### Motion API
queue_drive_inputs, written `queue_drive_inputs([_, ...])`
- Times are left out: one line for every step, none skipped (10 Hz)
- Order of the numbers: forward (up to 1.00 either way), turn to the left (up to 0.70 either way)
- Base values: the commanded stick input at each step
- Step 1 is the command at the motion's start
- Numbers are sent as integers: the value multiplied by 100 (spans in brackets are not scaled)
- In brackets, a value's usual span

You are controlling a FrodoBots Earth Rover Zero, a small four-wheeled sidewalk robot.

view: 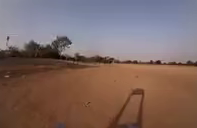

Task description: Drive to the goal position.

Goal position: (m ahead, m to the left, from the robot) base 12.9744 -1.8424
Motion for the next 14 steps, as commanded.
queue_drive_inputs([57,-57])
queue_drive_inputs([57,-51])
queue_drive_inputs([57,-5])
queue_drive_inputs([57,0])
queue_drive_inputs([57,-2])
queue_drive_inputs([57,-20])
queue_drive_inputs([57,-47])
queue_drive_inputs([57,0])
queue_drive_inputs([57,0])
queue_drive_inputs([57,0])
queue_drive_inputs([57,0])
queue_drive_inputs([57,0])
queue_drive_inputs([58,0])
queue_drive_inputs([59,0])
